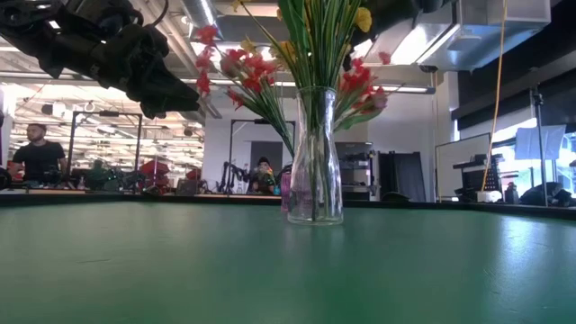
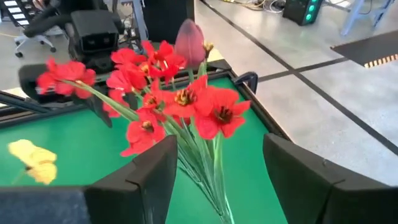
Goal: Sort flowers into vase by color
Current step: Return to Home Position
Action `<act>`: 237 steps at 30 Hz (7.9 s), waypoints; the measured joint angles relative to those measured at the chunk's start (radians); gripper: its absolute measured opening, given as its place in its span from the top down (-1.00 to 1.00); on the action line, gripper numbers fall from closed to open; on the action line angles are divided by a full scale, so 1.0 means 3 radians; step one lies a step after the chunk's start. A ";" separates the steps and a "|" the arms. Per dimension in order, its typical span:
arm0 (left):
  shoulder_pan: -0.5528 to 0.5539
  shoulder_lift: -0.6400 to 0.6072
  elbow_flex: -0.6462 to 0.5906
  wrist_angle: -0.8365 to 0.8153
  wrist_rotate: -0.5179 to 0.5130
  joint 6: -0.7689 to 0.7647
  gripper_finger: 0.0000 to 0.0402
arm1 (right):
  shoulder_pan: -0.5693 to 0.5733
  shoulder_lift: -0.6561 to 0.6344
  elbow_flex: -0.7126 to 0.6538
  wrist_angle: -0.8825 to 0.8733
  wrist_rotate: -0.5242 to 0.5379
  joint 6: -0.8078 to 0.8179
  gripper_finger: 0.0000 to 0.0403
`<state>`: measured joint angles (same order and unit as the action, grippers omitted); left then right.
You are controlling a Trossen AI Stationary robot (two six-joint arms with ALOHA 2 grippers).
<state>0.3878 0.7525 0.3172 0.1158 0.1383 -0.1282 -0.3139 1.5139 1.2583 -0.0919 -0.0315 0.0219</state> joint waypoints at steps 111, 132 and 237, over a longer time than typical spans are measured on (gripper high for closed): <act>-0.0001 0.0001 0.0000 -0.0352 0.0003 0.0026 0.22 | -0.0132 0.0791 0.0790 -0.1443 -0.1117 -0.0560 -0.72; 0.0000 0.0001 0.0001 -0.0128 -0.0466 -0.0089 0.22 | -0.0131 0.0776 0.0788 -0.1201 -0.1678 -0.0506 -0.72; 0.0092 -0.0401 0.0000 0.0567 -0.0420 -0.0087 0.82 | 0.0086 -0.2040 -0.1299 0.0238 -0.0562 -0.0792 0.47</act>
<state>0.4152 0.6321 0.3172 0.2860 0.0123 -0.1542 -0.2882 0.9019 0.8685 -0.0205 -0.2000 -0.2156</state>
